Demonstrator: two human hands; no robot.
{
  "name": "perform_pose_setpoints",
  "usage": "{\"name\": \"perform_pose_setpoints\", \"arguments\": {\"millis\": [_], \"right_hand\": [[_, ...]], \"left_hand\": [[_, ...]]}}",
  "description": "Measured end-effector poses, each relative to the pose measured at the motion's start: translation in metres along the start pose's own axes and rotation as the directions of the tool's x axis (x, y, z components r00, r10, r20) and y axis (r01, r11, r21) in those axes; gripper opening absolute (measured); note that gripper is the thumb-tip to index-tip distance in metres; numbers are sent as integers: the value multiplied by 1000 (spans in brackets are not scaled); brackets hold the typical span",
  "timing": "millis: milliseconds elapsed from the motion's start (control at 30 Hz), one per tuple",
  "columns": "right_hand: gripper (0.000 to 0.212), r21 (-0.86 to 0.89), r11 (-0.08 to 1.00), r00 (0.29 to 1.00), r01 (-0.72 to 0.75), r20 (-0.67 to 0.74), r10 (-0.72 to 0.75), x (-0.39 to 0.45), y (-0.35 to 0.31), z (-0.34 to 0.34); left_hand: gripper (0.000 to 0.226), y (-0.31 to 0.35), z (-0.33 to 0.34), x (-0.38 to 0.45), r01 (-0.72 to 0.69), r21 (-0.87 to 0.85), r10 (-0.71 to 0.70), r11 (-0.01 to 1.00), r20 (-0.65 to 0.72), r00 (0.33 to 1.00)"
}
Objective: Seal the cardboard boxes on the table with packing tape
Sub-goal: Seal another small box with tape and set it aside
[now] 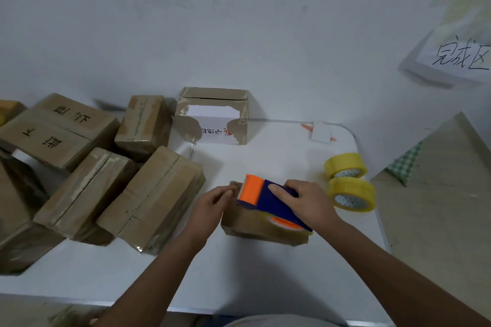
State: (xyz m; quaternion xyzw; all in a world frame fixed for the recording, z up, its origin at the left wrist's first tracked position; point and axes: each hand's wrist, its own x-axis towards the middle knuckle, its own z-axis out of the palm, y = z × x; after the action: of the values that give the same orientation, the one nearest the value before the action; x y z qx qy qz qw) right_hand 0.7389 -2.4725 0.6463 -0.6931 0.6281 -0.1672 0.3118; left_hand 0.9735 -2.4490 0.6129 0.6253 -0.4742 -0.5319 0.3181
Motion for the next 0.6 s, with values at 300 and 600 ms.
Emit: {"name": "perform_pose_setpoints", "arguments": {"millis": [300, 600], "right_hand": [[49, -30, 999, 1000, 24, 13, -24, 2, 4, 2], [50, -70, 997, 999, 35, 30, -33, 3, 0, 1]], "left_hand": [[24, 35, 0, 4, 374, -392, -293, 841, 253, 922], [15, 36, 5, 2, 313, -340, -283, 887, 136, 949]]}}
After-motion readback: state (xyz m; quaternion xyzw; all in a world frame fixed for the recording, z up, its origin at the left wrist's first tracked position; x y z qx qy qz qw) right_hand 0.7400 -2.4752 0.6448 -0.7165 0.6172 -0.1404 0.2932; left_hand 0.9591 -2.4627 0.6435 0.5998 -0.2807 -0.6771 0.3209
